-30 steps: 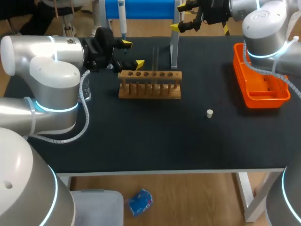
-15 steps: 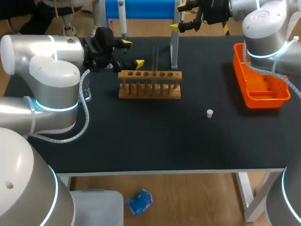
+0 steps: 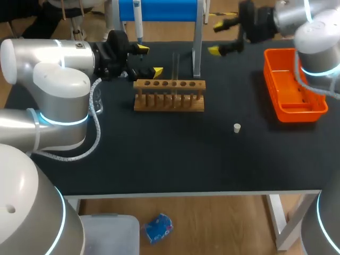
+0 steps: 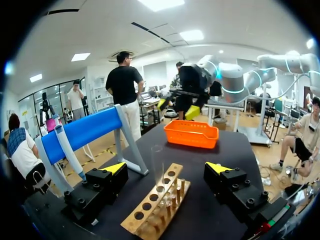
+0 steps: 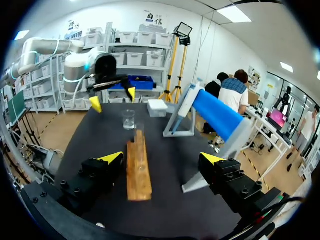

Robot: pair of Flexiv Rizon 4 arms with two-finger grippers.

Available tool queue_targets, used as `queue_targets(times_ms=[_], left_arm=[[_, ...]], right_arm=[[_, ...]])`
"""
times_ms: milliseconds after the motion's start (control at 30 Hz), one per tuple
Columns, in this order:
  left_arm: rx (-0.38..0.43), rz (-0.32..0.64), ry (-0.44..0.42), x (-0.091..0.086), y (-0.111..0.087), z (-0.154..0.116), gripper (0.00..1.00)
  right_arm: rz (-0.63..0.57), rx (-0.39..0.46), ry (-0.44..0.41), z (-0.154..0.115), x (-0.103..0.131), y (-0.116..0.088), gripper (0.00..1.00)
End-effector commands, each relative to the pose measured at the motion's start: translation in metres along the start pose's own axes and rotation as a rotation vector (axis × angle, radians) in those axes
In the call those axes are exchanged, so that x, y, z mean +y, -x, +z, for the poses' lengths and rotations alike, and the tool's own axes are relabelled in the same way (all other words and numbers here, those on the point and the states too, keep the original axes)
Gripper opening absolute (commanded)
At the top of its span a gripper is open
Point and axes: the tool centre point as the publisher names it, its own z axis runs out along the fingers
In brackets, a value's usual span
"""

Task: Invert the test tube, pick up the pipette, mount the tip to pipette, aspirate from beaker and dispense into the tube, eject the tip, return the pipette, and cap with the stopper.

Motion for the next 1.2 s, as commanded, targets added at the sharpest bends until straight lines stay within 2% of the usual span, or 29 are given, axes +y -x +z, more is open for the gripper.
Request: queue_targets(times_ms=[33, 233, 367, 500, 767, 933, 1200], left_arm=[[0.0, 0.001, -0.002, 0.001, 0.0, 0.0, 1.0], [0.0, 0.001, -0.002, 0.001, 0.0, 0.0, 1.0], [0.0, 0.001, -0.002, 0.001, 0.0, 0.0, 1.0], [0.0, 0.001, -0.002, 0.001, 0.0, 0.0, 1.0], [0.0, 0.001, -0.002, 0.001, 0.0, 0.0, 1.0], [0.0, 0.001, -0.002, 0.001, 0.0, 0.0, 1.0], [0.0, 0.001, -0.002, 0.001, 0.0, 0.0, 1.0]], right_arm=[[0.004, -0.026, 0.026, -0.084, -0.041, -0.052, 1.0], [0.045, -0.033, -0.011, -0.112, -0.1, -0.091, 1.0], [0.077, -0.021, -0.062, -0.113, -0.135, -0.112, 1.0], [0.086, -0.005, -0.096, -0.107, -0.16, -0.129, 1.0], [0.154, -0.013, -0.067, -0.091, -0.181, -0.146, 1.0], [0.173, -0.009, -0.12, -0.062, -0.2, -0.153, 1.0], [0.144, 0.008, -0.166, -0.032, -0.202, -0.154, 1.0]])
